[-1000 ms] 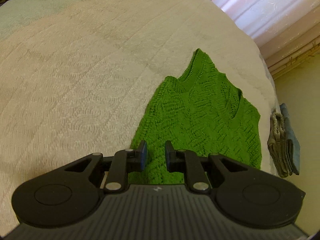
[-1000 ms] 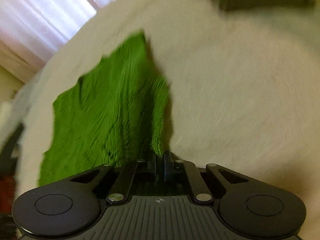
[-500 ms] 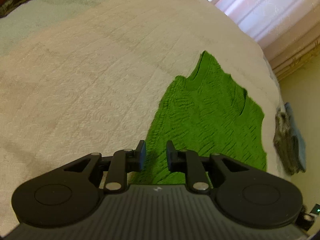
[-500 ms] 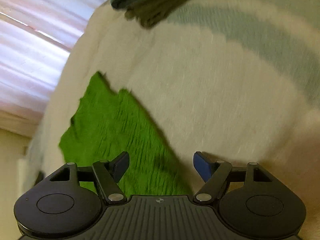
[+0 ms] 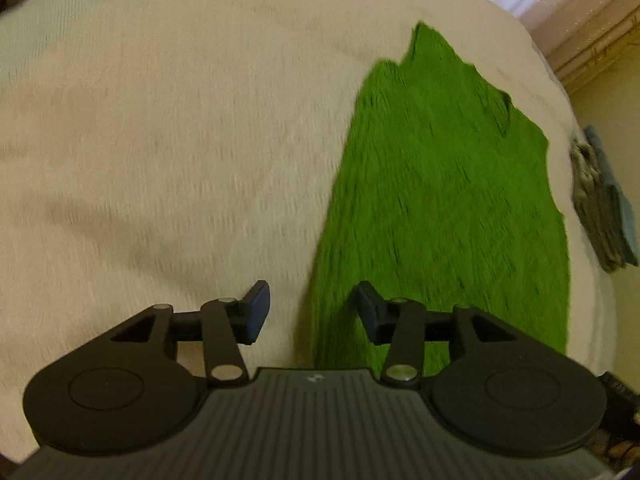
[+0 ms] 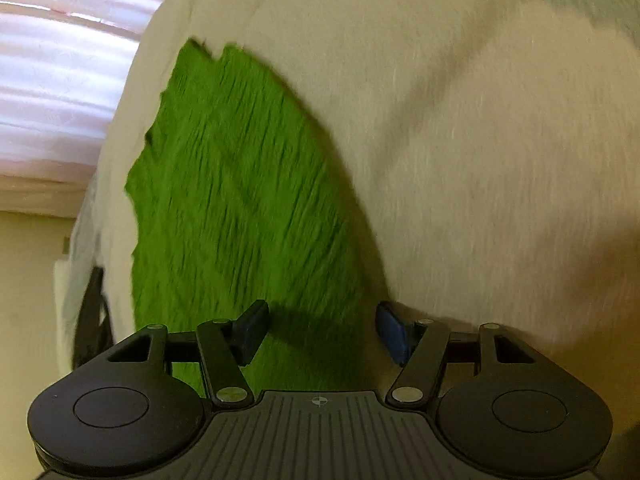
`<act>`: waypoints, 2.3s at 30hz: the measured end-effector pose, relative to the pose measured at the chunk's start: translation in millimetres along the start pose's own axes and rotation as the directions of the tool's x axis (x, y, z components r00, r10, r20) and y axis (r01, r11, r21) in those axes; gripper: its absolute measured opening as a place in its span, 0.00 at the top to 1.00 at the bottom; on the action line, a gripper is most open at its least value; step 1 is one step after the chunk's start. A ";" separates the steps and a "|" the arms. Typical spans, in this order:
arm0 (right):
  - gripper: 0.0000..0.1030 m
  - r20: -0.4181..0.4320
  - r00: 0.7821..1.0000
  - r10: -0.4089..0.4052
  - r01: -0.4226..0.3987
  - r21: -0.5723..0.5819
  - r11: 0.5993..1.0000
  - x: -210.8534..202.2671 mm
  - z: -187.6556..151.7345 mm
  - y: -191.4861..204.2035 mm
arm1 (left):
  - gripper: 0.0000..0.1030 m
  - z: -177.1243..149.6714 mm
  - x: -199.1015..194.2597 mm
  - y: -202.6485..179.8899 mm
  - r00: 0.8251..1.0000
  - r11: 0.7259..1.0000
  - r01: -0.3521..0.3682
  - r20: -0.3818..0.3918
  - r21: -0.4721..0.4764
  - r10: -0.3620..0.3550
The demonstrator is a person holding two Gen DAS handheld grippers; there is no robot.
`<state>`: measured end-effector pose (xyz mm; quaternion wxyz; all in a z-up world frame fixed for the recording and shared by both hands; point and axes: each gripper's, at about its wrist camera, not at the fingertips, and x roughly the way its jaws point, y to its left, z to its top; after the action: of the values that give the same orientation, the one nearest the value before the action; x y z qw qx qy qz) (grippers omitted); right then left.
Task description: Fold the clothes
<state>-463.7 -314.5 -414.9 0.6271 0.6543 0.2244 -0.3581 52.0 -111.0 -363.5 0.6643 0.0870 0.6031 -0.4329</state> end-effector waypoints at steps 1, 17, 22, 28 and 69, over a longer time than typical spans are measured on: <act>0.48 -0.013 1.000 0.005 -0.006 -0.006 1.000 1.1 -4.1 2.6 | 0.60 -6.5 4.5 1.4 0.999 1.000 0.017 -0.031 -0.013 -0.018; 0.31 0.156 0.905 -0.396 0.422 -0.452 0.786 -33.4 -17.1 74.9 | 0.79 -39.9 -12.5 -25.3 0.986 0.953 -0.168 0.038 0.253 0.164; 0.31 0.307 0.908 -0.286 0.419 -0.628 0.656 -19.0 -0.5 128.1 | 0.82 -7.3 -27.9 -45.4 0.969 0.945 -0.192 0.203 0.263 0.141; 0.32 0.328 0.925 -0.192 0.377 -0.740 0.557 78.6 33.5 192.3 | 0.79 52.1 27.7 -117.9 0.979 0.906 -0.060 0.203 0.419 -0.029; 0.31 -0.122 0.799 -0.589 0.395 -0.632 0.667 -39.5 -50.0 108.2 | 0.70 -83.7 -23.3 -150.8 0.885 0.853 -0.287 -0.219 0.436 0.410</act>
<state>-399.3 -271.4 -316.0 0.6280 0.3940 0.5895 -0.3207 -109.0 -138.7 -303.3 0.6005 0.3927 0.5727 -0.3966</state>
